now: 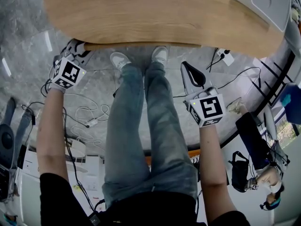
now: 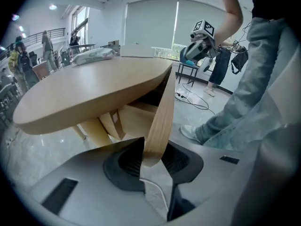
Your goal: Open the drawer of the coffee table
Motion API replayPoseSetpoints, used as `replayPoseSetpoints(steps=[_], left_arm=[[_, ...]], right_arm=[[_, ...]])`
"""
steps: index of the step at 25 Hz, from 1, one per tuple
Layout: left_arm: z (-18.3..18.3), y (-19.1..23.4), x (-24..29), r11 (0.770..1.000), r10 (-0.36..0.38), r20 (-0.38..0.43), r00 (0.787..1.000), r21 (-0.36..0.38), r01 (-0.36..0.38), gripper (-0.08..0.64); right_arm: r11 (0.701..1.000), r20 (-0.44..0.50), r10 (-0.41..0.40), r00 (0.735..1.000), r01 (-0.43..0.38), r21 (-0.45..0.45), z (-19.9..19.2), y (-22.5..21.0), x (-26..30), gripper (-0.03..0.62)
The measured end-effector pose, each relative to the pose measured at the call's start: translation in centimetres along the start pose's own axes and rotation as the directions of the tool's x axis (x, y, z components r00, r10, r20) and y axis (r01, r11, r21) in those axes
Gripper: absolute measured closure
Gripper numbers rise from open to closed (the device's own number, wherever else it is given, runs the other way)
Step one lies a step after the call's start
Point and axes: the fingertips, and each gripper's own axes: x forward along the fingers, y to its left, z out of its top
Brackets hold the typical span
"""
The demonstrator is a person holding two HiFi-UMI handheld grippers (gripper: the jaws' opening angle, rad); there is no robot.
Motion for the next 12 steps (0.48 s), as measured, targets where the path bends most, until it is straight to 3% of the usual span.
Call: replayPoseSetpoints(steps=[12], left_arm=[[-1.7,-3.3,-0.3,0.999,-0.004,-0.014,1.000,-0.050,0.003,0.443]], right_arm=[[1.000,-0.042,-0.006,0.999,0.006,0.000,-2.0,-0.3,-0.1,0.592]])
